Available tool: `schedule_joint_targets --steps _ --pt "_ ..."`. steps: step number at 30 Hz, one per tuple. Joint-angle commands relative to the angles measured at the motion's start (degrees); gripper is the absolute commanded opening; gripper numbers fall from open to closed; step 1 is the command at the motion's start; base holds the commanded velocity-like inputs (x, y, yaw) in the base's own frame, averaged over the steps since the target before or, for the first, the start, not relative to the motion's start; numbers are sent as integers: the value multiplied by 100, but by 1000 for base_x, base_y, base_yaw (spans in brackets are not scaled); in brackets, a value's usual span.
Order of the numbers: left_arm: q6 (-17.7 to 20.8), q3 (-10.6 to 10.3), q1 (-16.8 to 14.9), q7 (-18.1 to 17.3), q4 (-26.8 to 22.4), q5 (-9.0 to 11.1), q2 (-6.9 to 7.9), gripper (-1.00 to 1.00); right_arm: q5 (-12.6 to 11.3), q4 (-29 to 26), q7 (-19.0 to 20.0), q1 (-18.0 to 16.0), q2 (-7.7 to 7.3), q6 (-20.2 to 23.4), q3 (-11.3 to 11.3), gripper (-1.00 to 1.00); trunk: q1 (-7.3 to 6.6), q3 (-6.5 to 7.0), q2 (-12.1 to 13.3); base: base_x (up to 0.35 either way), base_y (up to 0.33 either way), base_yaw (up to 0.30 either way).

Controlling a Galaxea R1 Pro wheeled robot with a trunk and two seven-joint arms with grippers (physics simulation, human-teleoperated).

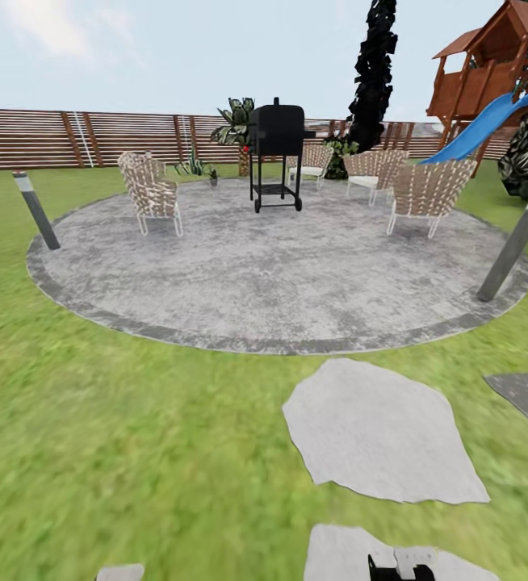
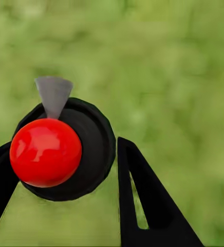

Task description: Pick up the pesticide atomizer in the garden and spray insectifuge to fully cover both potted plants in the garden.

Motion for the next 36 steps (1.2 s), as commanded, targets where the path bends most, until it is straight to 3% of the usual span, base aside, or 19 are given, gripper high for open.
schedule_joint_targets --steps 1,36 --pt "-20 30 -3 3 5 -18 0 -100 -46 1 -15 -2 3 -13 51 100 2 -5 -2 343 -5 0" --pt "-23 30 -3 3 5 -18 -2 -100 -39 1 -15 -2 4 -13 51 100 2 -5 -2 343 -23 0"
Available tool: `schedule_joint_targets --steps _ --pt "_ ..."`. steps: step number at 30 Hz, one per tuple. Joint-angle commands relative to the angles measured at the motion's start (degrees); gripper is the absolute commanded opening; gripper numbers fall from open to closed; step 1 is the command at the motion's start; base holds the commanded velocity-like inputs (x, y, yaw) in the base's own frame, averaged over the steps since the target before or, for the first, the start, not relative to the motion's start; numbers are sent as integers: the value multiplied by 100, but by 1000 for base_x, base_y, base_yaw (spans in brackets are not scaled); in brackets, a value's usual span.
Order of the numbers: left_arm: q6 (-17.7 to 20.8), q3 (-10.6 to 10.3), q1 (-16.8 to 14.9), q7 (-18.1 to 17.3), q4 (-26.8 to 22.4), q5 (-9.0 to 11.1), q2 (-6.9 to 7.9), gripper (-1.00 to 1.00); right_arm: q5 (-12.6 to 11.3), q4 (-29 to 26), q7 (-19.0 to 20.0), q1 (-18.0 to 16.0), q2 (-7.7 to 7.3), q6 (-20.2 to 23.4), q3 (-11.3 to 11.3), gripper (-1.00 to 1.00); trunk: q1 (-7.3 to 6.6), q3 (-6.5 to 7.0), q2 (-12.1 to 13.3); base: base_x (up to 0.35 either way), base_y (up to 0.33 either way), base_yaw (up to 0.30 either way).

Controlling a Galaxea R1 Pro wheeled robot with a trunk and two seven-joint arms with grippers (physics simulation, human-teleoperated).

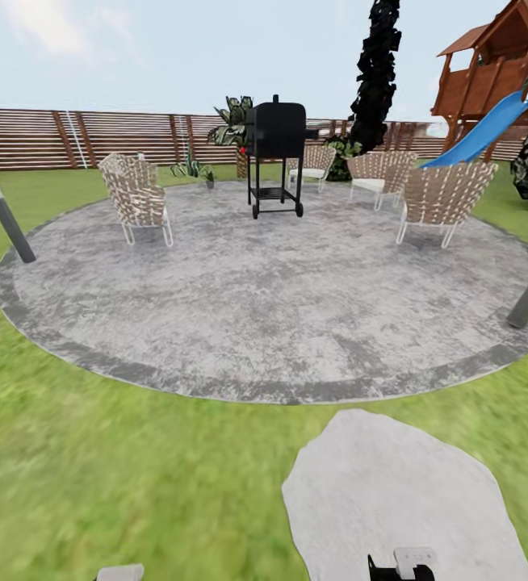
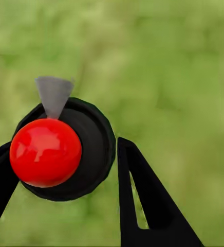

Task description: Pick up the pesticide atomizer in the garden and spray insectifuge to fully cover both potted plants in the garden.

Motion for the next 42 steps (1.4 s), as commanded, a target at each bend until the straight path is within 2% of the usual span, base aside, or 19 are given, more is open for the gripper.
schedule_joint_targets --steps 1,42 --pt "-20 29 -3 3 5 -19 -1 -100 -46 1 -15 -2 0 -13 51 100 2 -5 -2 343 0 0" --pt "-37 35 -3 3 5 -19 1 -100 -52 6 -32 40 0 15 51 100 2 -5 -2 343 0 0"
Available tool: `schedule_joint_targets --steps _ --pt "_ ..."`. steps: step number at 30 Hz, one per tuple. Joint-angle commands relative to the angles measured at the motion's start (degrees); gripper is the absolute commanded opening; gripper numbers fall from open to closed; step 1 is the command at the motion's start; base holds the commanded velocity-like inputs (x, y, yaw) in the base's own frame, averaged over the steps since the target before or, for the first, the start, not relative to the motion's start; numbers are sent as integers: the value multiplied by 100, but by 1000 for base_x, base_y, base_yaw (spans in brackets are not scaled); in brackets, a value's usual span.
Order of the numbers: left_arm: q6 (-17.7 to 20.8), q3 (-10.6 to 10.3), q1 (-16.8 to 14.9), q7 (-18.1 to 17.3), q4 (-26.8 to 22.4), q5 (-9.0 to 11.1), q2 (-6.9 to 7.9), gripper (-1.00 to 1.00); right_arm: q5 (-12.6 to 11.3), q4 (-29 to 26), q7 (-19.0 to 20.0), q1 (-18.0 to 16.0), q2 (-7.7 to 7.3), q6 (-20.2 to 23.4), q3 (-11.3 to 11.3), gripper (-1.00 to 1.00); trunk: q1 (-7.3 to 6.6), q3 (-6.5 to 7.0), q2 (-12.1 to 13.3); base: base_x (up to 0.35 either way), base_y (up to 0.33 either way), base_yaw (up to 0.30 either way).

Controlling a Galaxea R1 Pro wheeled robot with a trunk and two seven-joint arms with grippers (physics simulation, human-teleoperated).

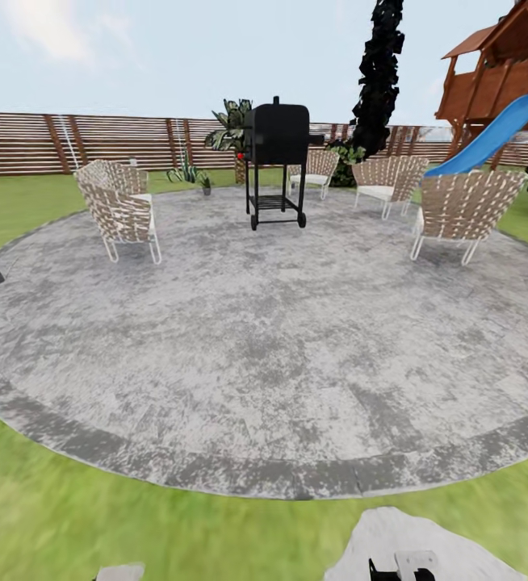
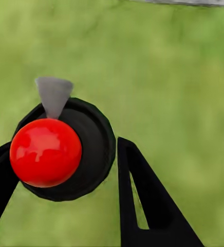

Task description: Pick up the pesticide atomizer in the garden and spray insectifuge to fully cover both potted plants in the garden.

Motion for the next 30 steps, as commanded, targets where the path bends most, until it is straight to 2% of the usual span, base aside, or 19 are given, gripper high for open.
schedule_joint_targets --steps 1,27,30 --pt "-21 28 -3 2 5 -19 -1 -100 -46 1 -15 -1 0 -14 51 100 2 -5 -1 343 0 0" --pt "-27 33 40 2 -10 -24 -2 -100 -46 -20 -14 1 5 -24 51 100 2 -5 -1 343 0 0" --pt "-27 33 45 2 -5 -27 -1 -100 -52 -153 -21 1 8 -214 55 100 2 -5 -1 343 0 0"
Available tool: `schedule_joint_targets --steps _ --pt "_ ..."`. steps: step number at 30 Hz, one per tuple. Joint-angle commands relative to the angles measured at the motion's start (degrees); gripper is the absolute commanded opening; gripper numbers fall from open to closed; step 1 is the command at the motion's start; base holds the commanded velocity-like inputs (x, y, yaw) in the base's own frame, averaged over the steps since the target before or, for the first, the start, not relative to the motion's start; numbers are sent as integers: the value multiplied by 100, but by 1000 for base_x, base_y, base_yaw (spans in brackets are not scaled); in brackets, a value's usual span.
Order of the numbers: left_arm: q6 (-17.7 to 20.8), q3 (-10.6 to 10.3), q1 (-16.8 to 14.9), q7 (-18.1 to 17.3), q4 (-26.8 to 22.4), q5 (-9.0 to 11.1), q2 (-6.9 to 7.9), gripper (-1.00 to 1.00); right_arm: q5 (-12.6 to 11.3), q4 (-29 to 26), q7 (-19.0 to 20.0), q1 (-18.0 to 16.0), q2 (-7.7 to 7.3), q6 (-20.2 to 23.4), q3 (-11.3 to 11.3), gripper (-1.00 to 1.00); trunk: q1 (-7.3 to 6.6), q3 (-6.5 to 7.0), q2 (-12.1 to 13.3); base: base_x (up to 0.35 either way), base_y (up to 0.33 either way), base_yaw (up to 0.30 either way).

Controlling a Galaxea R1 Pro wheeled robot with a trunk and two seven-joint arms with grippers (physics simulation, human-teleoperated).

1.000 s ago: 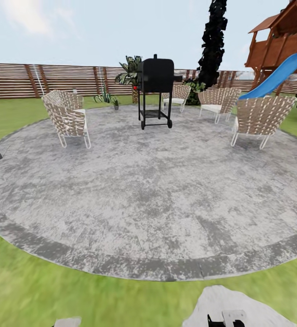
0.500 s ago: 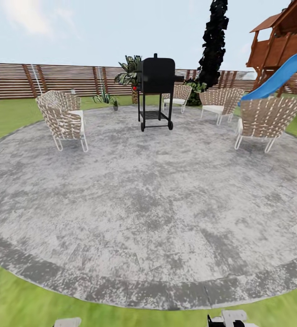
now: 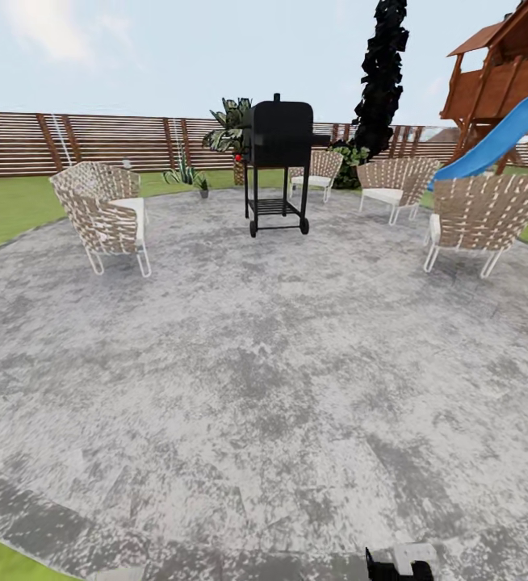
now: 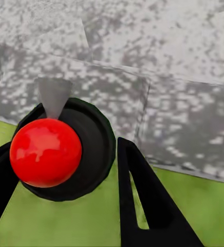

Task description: Pick up the pesticide atomizer in the garden and spray insectifuge to fully cover both potted plants in the garden.

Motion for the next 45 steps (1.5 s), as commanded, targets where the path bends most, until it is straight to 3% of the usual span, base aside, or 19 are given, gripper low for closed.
schedule_joint_targets --steps 1,3,6,45 --pt "-20 30 -1 2 5 -20 -1 -100 -46 -52 -18 -1 0 -124 46 100 2 -5 -2 343 0 0" --pt "-20 30 1 2 6 -20 -1 -100 -45 -123 -15 -1 -12 -396 39 100 2 -5 -2 343 0 0" --pt "-20 30 1 2 5 -20 -5 -100 -33 -122 2 -1 -61 -463 41 100 2 -5 -2 343 0 0" --pt "-20 28 19 20 -20 -20 -1 -100 -37 -98 -9 -1 -36 -468 52 100 2 -5 -2 343 0 0"
